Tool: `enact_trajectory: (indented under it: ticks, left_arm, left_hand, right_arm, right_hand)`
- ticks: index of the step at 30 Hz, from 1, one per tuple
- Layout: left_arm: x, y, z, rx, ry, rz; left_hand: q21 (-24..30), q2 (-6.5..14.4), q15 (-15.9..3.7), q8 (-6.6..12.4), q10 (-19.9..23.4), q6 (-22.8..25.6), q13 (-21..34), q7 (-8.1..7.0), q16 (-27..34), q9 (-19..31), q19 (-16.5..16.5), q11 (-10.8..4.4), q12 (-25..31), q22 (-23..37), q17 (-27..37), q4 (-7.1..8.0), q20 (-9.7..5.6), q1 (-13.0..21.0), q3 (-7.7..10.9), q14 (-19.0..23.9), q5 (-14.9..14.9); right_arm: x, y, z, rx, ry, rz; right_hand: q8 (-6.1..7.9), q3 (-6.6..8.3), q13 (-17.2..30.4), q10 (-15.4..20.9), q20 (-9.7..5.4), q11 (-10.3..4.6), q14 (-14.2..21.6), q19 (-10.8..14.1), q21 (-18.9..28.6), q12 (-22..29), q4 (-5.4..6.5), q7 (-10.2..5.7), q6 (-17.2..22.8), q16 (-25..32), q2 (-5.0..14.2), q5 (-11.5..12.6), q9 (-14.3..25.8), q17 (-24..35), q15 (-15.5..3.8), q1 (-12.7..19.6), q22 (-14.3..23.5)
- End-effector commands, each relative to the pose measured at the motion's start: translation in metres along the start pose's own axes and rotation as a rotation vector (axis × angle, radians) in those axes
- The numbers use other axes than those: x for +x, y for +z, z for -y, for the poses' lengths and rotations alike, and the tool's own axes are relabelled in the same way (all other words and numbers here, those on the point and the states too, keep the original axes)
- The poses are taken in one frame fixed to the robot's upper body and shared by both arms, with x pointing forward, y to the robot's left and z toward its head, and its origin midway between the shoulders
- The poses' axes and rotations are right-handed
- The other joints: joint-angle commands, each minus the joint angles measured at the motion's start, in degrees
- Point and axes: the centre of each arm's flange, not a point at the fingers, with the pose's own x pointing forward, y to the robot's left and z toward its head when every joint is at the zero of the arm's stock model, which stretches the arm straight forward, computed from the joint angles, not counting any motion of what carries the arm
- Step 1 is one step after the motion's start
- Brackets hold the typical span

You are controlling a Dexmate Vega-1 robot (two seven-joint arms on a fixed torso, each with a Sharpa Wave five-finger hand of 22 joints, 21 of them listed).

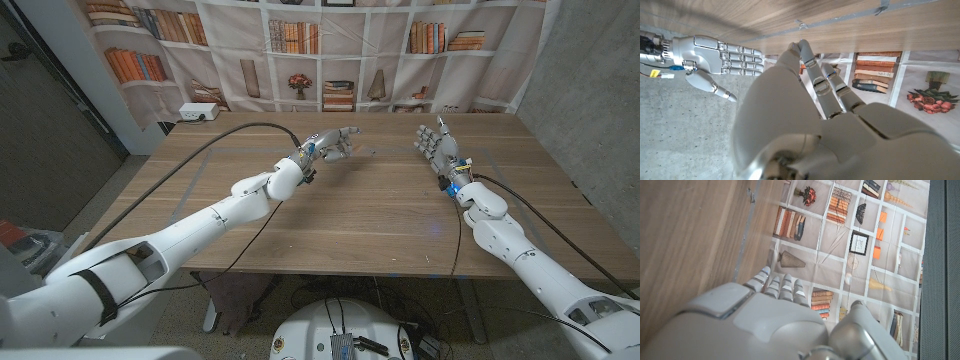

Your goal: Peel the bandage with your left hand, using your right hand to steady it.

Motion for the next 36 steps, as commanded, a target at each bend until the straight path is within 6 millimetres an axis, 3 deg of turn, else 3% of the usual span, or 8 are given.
enact_trajectory:
  ticks: [1, 10, 14, 18, 28, 31, 34, 36]
  left_arm:
    - [-0.008, 0.01, -0.007, -0.242, 0.098, -0.042]
    - [-0.008, 0.01, -0.013, -0.461, 0.132, -0.058]
    - [-0.006, 0.005, -0.014, -0.561, 0.113, -0.028]
    - [-0.005, 0.006, -0.015, -0.527, 0.115, -0.011]
    - [-0.004, 0.002, -0.021, -0.757, 0.169, -0.033]
    - [-0.005, 0.006, -0.022, -0.722, 0.225, -0.087]
    - [0.0, 0.008, -0.015, -0.884, 0.212, -0.04]
    - [0.001, 0.01, -0.011, -0.887, 0.245, -0.048]
  left_hand:
    - [0.4, 0.0, -5.99, 0.26, 0.7, 0.5, -0.2, -0.01, -0.2, 0.3, 0.1, -0.01, -0.2, 0.3, 0.2, -0.07, -0.66, 0.4, -0.4, 0.6, 0.6]
    - [0.4, -0.1, -5.98, 0.13, 0.9, 0.6, -0.6, 0.01, -0.3, 0.4, -0.3, -0.02, -0.3, 0.3, 0.4, 0.02, -0.83, 0.5, -0.64, 0.7, 0.7]
    - [0.5, -0.1, -5.99, 0.11, 0.9, 0.6, -0.7, 0.0, -0.3, 0.4, -0.4, -0.02, -0.4, 0.3, 0.5, 0.04, -0.8, 0.5, -0.67, 0.7, 0.7]
    - [0.5, 0.0, -5.99, 0.02, 0.9, 0.5, -0.8, 0.03, -0.4, 0.4, -0.5, -0.03, -0.4, 0.3, 0.5, 0.05, -0.79, 0.5, -0.69, 0.7, 0.7]
    - [0.6, 0.1, -5.99, 0.06, 1.0, 1.0, -1.2, 0.11, -0.5, 0.4, -0.8, -0.03, -0.5, 0.4, 0.7, 0.11, -0.79, 0.7, -0.79, 0.6, 0.8]
    - [0.7, 0.1, -5.99, 0.01, 1.0, 0.9, -1.3, 0.17, -0.5, 0.4, -0.7, -0.03, -0.6, 0.4, 0.8, 0.12, -0.81, 0.7, -0.82, 0.6, 0.8]
    - [0.8, 0.1, -5.99, 0.15, 1.0, 1.4, -1.5, 0.12, -0.6, 0.5, -0.8, -0.01, -0.6, 0.5, 0.9, 0.15, -0.78, 0.8, -0.89, 0.6, 0.8]
    - [0.8, 0.1, -5.99, 0.15, 1.0, 1.5, -1.6, 0.15, -0.6, 0.5, -0.8, 0.01, -0.6, 0.5, 0.9, 0.16, -0.93, 0.8, -0.92, 0.6, 0.8]
  right_arm:
    - [0.0, -0.002, -0.003, 0.001, 0.001, -0.008]
    - [-0.001, -0.005, -0.003, 0.0, -0.006, -0.01]
    - [-0.001, -0.005, -0.002, -0.001, -0.009, -0.012]
    - [0.0, -0.004, -0.002, -0.002, -0.006, -0.013]
    - [0.001, -0.005, -0.002, -0.001, -0.011, -0.008]
    - [-0.001, -0.005, -0.002, -0.003, -0.014, -0.007]
    - [-0.002, -0.005, -0.002, -0.003, -0.016, -0.007]
    - [-0.003, -0.005, -0.003, -0.005, -0.019, -0.005]
  right_hand:
    - [0.0, 0.09, 0.1, -0.1, 0.38, -0.36, -0.3, 0.2, -0.1, 0.1, -0.19, -0.21, 0.1, 0.2, 0.38, 0.1, 0.2, 0.1, -0.43, 0.0, 0.1]
    - [0.02, 0.1, 0.1, 0.0, 0.37, -1.3, -0.2, 0.3, -0.1, 0.1, -0.26, -0.23, 0.1, 0.2, 0.47, 0.1, 0.2, 0.1, -0.65, 0.1, 0.1]
    - [-0.01, 0.12, 0.1, 0.1, 0.42, -1.19, -0.2, 0.3, -0.1, 0.1, -0.29, -0.26, 0.0, 0.2, 0.52, 0.1, 0.2, 0.1, -0.69, 0.1, 0.1]
    - [0.0, 0.13, 0.1, 0.1, 0.48, -1.08, -0.2, 0.4, -0.1, 0.2, -0.31, -0.27, 0.0, 0.2, 0.56, 0.1, 0.2, 0.1, -0.69, 0.1, 0.1]
    - [-0.02, 0.12, 0.1, 0.0, 0.4, -1.3, -0.2, 0.5, 0.0, 0.1, -0.39, -0.09, 0.0, 0.2, 0.6, 0.1, 0.2, 0.1, -0.75, 0.2, 0.1]
    - [-0.01, 0.12, 0.1, 0.0, 0.41, -1.24, -0.2, 0.6, 0.0, 0.1, -0.41, -0.07, 0.0, 0.2, 0.61, 0.1, 0.2, 0.1, -0.74, 0.2, 0.1]
    - [-0.04, 0.14, 0.1, 0.0, 0.38, -0.94, -0.2, 0.6, 0.0, 0.1, -0.45, 0.06, -0.1, 0.2, 0.65, 0.1, 0.2, 0.1, -0.76, 0.2, 0.1]
    - [-0.06, 0.14, 0.1, -0.1, 0.34, -0.71, -0.2, 0.8, 0.1, 0.1, -0.49, 0.21, -0.2, 0.2, 0.66, 0.1, 0.2, 0.1, -0.71, 0.3, 0.1]
